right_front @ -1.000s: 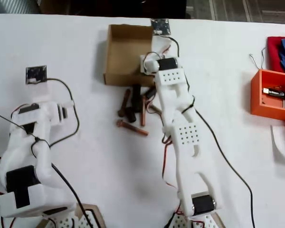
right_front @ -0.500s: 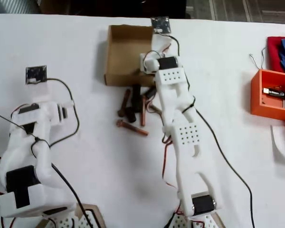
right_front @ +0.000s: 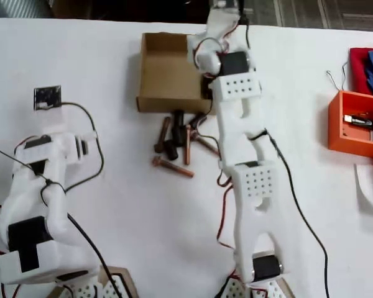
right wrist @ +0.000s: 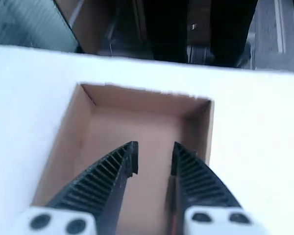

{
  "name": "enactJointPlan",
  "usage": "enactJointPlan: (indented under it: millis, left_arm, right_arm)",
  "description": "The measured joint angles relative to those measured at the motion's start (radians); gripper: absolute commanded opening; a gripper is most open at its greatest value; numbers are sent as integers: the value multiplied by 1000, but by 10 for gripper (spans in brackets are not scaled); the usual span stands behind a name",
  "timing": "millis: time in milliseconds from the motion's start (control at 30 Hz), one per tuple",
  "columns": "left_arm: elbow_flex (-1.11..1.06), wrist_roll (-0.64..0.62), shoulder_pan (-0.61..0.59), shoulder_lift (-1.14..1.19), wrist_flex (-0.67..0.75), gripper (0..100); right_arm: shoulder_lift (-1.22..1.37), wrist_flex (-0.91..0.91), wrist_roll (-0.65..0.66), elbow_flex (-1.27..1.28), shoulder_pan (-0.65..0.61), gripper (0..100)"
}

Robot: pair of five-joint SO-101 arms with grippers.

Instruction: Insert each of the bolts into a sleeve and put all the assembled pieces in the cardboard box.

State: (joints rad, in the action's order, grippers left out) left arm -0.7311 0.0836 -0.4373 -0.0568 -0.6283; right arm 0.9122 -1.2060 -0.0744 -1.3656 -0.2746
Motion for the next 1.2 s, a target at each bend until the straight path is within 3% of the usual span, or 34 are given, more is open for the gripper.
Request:
enactJointPlan:
  millis: [100, 400, 667, 1067, 1200]
  left_arm:
    - [0, 0, 0, 0, 0, 206]
    - [0, 0, 0, 0, 0, 206]
    - [0, 3, 0, 0, 0, 206]
    - [0, 3, 2, 0, 0, 206]
    - [0, 3, 2, 0, 0, 206]
  right_arm:
    - [-61, -60, 0, 0, 20, 109]
    - [-232, -488, 49, 0, 23, 111]
    - [-468, -540, 80, 35, 12, 111]
    - [-1208, -529, 54, 806, -118, 112]
    - [-1416, -408, 75, 1097, -135, 112]
